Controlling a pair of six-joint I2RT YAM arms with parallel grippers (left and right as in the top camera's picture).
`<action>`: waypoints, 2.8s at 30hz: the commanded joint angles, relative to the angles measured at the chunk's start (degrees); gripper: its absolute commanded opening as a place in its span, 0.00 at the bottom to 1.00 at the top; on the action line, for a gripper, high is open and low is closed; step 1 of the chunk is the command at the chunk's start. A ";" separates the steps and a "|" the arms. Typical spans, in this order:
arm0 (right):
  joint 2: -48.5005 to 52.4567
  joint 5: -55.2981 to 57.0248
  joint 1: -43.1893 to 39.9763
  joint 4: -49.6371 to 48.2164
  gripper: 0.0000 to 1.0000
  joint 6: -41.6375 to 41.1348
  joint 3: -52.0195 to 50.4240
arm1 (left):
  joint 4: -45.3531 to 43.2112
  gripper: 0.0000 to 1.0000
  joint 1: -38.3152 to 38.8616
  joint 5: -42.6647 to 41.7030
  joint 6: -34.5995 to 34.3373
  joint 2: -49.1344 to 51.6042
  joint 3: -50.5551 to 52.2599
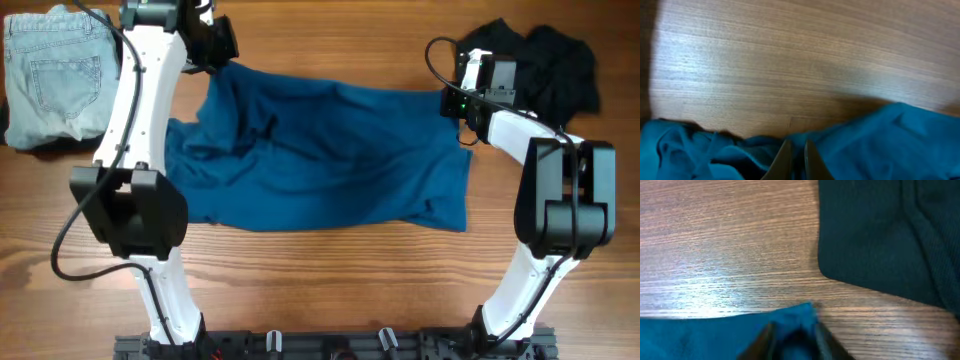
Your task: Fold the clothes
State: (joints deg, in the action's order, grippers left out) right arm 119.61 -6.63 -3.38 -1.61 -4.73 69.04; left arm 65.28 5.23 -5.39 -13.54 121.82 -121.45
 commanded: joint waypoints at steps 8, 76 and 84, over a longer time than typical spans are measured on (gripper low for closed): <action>1.92 -0.90 0.13 -2.01 0.04 7.65 8.57 | -13.22 0.04 -2.84 6.34 -1.97 0.00 2.99; -1.62 -8.09 -11.39 64.08 1.00 3.21 25.88 | 5.31 1.00 -3.96 9.77 2.58 -5.51 19.98; -0.50 -17.79 -9.79 51.78 0.95 4.50 15.72 | 1.73 1.00 -5.25 3.28 2.58 -5.75 19.74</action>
State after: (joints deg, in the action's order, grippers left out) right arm 119.66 -20.29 -14.61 52.82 -0.80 88.20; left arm 67.96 0.45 0.86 -10.83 116.29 -101.60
